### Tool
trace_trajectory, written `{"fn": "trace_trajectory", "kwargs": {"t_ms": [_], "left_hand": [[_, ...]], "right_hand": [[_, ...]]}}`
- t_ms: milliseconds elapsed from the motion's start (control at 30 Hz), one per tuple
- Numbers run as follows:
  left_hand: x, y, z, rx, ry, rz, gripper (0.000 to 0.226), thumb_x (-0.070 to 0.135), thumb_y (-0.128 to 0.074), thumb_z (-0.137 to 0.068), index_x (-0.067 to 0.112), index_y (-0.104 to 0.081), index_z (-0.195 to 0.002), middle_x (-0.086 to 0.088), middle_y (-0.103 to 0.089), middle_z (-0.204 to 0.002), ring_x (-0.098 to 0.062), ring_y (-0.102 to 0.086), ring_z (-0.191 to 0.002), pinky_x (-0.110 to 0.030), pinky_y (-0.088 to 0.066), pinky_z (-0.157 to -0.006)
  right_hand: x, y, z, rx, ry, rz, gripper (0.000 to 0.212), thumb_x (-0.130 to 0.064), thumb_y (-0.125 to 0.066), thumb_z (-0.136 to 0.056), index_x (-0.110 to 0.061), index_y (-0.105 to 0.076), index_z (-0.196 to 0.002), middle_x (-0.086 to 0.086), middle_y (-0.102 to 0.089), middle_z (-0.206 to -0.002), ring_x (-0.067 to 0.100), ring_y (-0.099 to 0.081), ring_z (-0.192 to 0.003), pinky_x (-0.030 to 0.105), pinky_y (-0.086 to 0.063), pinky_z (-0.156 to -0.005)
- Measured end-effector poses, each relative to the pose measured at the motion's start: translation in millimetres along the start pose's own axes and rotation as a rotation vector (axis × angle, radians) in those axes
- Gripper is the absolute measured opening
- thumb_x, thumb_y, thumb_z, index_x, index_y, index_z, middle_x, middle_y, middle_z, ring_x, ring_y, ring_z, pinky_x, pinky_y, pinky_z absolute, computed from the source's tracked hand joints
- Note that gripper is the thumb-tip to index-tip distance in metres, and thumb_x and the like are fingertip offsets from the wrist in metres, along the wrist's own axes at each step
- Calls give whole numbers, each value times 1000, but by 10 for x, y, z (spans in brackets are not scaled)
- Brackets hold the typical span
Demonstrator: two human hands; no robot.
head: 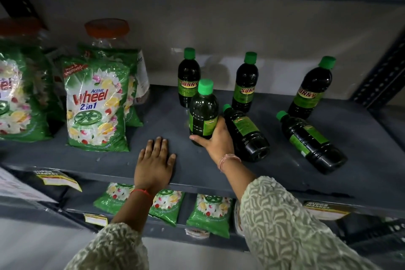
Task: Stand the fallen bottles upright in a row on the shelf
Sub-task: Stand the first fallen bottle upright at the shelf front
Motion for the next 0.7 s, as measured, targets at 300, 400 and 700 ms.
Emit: {"fn": "trace_trajectory", "kwargs": {"t_ms": [300, 400, 700], "left_hand": [[24, 11, 10, 7, 5, 0, 78, 53, 1, -78, 15, -8, -146, -4, -7, -159, -23, -2, -147, -38, -4, -120], [15, 1, 22, 22, 2, 5, 91, 57, 10, -68, 15, -10, -146, -5, -8, -158, -23, -3, -147, -38, -5, -120], [13, -1, 31, 33, -6, 18, 90, 58, 8, -70, 15, -10, -146, -5, -9, -158, -23, -3, -147, -39, -5, -120]], "right_hand": [[-36, -163, 25, 178, -56, -75, 102, -37, -85, -51, -7, -32, -133, 17, -41, -130, 29, -38, -121, 38, -35, -103], [-28, -232, 7, 204, -36, -28, 91, -32, -84, -55, -2, -38, -127, 20, -49, -120, 34, -45, -114, 42, -39, -100], [-5, -270, 23, 111, -29, -128, 105, -40, -83, -56, -10, -23, -137, 15, -37, -135, 28, -32, -128, 39, -29, -108]]}}
Point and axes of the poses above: each hand's wrist, its own z-axis away from the middle knuckle, its own y-axis out of the back of the hand, x = y × z, the point moved 1 cm from there along -z, towards the middle knuckle
